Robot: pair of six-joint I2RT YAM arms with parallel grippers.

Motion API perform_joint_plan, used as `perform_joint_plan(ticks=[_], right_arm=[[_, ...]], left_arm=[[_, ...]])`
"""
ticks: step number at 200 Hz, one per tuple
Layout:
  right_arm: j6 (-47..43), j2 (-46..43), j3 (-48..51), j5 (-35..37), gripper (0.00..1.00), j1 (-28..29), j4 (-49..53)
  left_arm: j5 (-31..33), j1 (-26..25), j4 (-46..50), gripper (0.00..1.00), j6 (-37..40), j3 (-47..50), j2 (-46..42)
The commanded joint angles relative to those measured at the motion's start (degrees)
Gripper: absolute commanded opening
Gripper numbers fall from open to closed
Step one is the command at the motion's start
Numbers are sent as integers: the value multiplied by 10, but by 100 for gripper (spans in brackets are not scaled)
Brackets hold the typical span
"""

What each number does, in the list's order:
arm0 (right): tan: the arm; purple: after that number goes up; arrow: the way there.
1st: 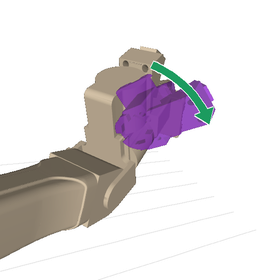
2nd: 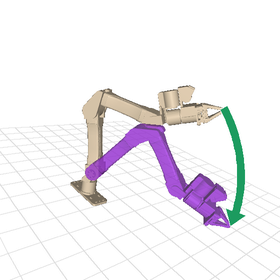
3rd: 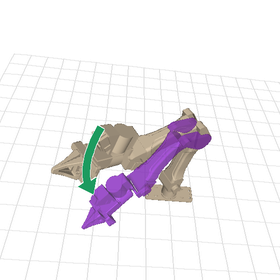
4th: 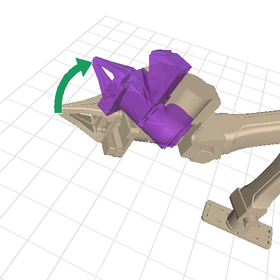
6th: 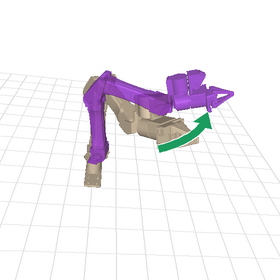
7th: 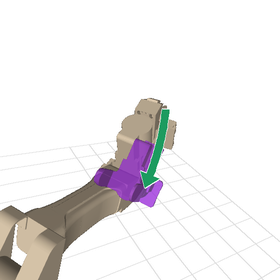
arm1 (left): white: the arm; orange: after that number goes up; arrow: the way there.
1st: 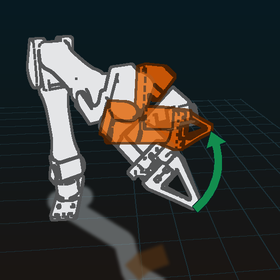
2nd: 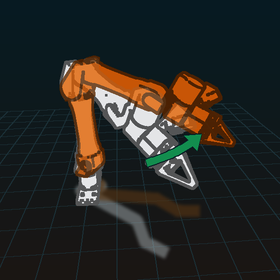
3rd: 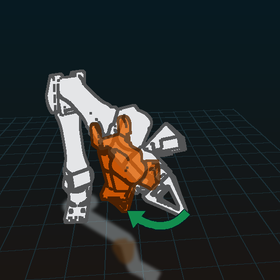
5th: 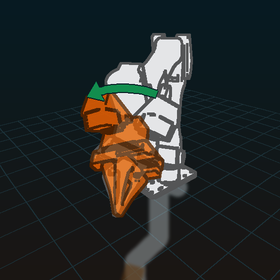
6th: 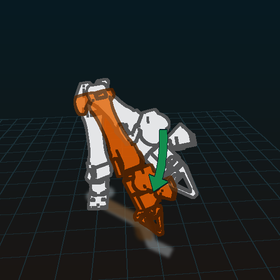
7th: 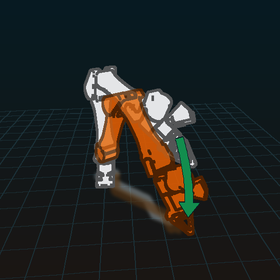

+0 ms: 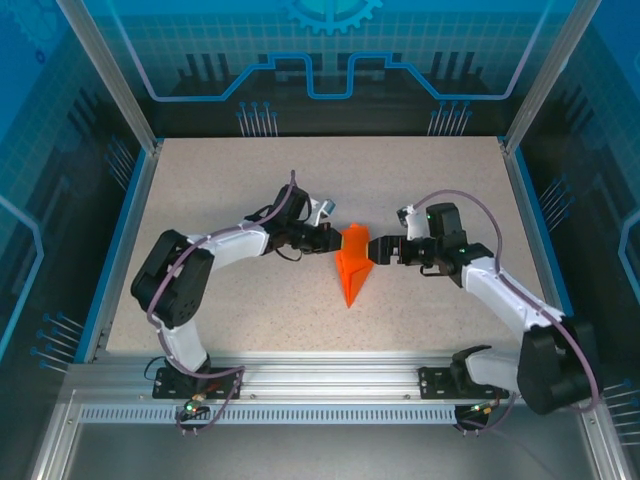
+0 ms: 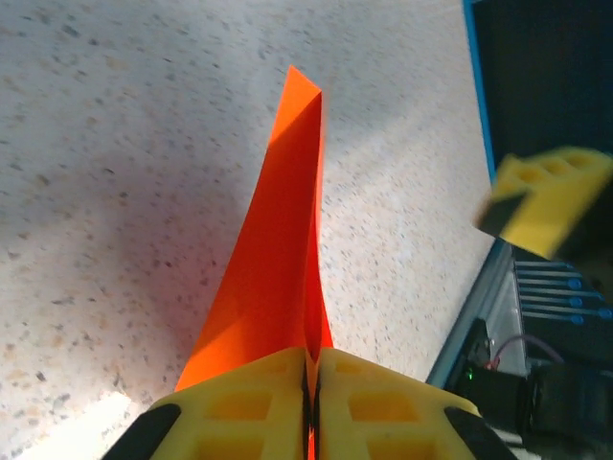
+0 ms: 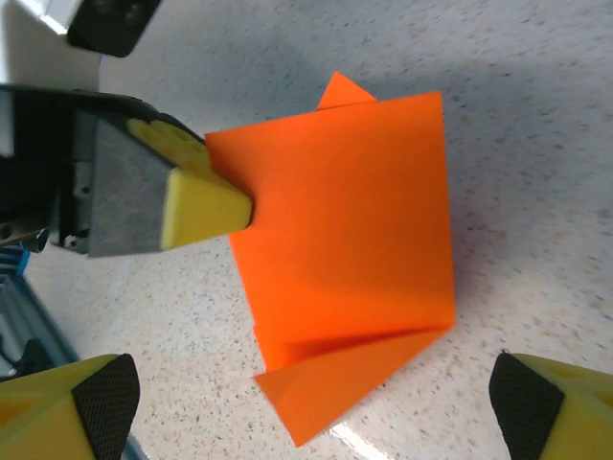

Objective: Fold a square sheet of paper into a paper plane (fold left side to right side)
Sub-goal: Fold the wing for the fifth time at the center of the table.

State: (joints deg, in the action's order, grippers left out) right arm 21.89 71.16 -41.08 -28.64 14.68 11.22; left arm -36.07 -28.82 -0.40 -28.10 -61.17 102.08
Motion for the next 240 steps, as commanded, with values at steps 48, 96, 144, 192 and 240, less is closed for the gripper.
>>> perform_joint_plan(ticks=[48, 96, 144, 192, 240], right_arm=[[-38, 127, 15, -213, 89, -69, -196], [-40, 168, 24, -289, 79, -70, -235], [-60, 175, 13, -309, 57, -71, -194], [-94, 164, -3, -286, 41, -73, -127], [-95, 162, -11, -269, 23, -72, -99]], left_arm=[[-92, 7, -54, 7, 68, 55, -67], [-105, 7, -59, 6, 71, 49, -56], [-96, 11, -59, 5, 67, 48, -46], [-91, 16, -50, 4, 72, 46, -41], [-94, 18, -51, 12, 75, 43, -29]])
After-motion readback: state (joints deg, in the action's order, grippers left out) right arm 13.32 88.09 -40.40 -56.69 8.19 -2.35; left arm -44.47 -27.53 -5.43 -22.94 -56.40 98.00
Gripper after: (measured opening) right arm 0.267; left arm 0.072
